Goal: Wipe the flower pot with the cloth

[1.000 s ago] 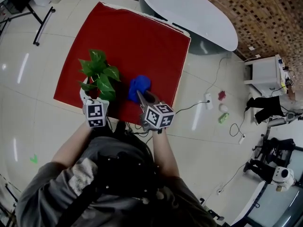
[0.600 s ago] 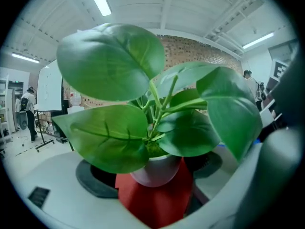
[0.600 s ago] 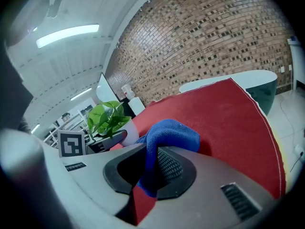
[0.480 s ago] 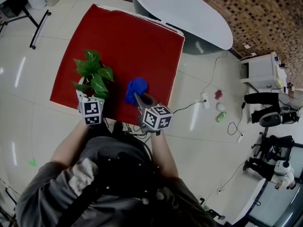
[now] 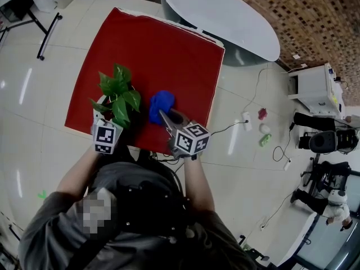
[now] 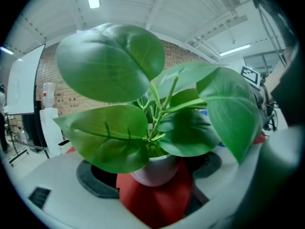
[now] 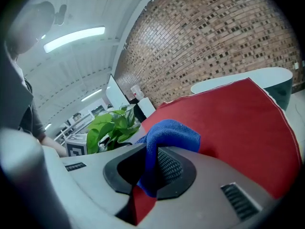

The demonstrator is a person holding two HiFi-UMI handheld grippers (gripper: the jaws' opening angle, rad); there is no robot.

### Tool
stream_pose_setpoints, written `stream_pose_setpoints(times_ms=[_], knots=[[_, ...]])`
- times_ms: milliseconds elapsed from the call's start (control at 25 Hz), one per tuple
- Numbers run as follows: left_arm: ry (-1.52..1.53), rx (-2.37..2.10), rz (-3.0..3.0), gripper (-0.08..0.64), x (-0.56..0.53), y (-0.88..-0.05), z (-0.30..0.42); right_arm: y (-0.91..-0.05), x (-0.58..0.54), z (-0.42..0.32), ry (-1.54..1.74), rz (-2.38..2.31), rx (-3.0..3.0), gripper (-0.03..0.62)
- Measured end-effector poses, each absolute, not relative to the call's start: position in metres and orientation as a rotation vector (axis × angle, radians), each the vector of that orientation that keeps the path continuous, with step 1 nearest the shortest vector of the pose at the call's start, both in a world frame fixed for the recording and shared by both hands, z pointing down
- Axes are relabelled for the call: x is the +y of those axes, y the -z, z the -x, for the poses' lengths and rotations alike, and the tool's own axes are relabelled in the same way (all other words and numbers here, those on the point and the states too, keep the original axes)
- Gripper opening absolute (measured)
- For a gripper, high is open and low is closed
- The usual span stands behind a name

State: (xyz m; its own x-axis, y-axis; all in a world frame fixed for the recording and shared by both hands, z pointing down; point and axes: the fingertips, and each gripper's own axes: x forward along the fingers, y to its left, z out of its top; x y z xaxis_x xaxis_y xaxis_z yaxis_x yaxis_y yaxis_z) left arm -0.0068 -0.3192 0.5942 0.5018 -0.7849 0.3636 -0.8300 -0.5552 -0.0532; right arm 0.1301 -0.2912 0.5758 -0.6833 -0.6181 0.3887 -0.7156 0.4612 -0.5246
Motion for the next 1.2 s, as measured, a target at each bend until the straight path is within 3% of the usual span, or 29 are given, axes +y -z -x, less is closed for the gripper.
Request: stream_pose_setpoints(times_ms=[600, 1200], knots=[[-0.554, -0.710, -2.954, 0.440, -0.360, -0.601, 0.003, -0.578, -0.370, -0.062, -0.926, -0.907, -2.667, 0.063], [-0.566, -0.494, -3.013, 0.442, -0.361, -0.606, 0.004, -0.616, -0.406, -0.048, -1.078, -0.811, -2.618, 0.063]])
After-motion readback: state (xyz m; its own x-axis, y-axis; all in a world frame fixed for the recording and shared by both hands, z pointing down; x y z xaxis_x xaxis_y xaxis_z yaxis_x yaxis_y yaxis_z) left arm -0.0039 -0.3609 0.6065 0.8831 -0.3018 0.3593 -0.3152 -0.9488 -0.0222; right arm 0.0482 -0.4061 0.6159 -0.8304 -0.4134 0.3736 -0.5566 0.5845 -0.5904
